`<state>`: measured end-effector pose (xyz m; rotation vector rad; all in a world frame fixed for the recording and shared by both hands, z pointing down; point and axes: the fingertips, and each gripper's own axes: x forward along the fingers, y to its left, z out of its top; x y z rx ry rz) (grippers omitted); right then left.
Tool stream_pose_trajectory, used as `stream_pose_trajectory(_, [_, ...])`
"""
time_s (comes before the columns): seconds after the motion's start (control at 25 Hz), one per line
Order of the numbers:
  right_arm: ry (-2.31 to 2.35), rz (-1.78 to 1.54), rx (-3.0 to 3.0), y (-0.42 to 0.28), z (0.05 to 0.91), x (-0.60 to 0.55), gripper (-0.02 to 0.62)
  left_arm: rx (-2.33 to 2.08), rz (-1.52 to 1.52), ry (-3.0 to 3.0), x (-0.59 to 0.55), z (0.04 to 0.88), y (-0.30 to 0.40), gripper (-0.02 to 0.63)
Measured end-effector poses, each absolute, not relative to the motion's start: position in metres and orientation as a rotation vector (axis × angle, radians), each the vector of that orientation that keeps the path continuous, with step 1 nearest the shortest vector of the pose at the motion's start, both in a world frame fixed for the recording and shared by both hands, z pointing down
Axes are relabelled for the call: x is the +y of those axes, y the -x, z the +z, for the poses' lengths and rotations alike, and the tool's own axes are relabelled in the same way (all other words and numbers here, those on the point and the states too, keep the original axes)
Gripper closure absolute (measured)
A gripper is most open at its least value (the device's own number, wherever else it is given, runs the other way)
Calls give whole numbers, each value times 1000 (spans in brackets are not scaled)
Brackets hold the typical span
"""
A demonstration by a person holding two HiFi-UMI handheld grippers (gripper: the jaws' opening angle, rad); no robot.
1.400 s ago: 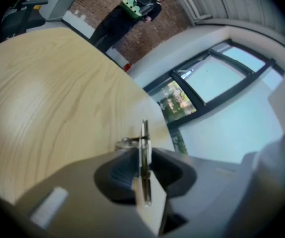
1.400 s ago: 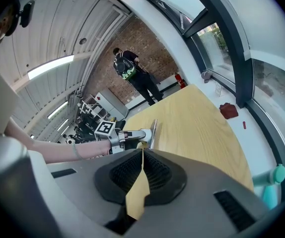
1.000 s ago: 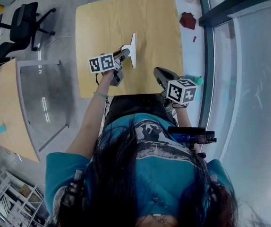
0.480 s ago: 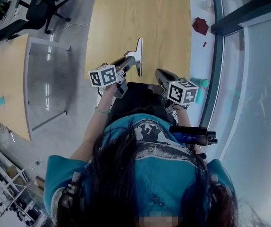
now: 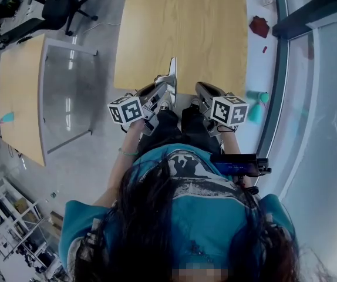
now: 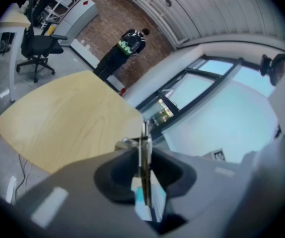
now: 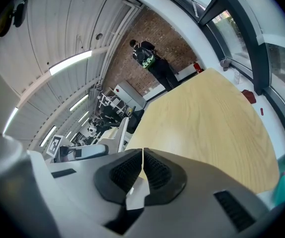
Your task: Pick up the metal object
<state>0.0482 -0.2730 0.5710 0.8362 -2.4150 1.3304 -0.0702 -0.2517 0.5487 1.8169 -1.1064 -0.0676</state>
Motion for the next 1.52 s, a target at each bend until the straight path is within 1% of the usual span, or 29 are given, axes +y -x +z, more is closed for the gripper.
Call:
stream_pose_trajectory(0.32, [-902,1320,-2421,-52,579,-279,577,-1121,-84,-1849,-239,548,80,525])
stream_pose_trajectory(0.52, [-916,1282,-2431,-10,561,-252,577,-1081,-86,-1905,-211,533,114,525])
stream_pose_trajectory(0.88, [-1014,1230,-2421,69,550,-170,577,-949,-60,-1983,-148,532,185,525])
stream_pose_trajectory(1.04, [-1085,1251,-2393,94,547,-125,577,-875,-31,-2011,-116,532,208,525])
stream_pose_trajectory(1.28, [-1169,1242,-2340,103,545,-70,577,-798,-19,-2008,-79,542,222,525])
stream_pose_trajectory(1.52, [-1207,1236,-2321,103,538,-42,577,-754,-15,-2018,-55,539,219,525])
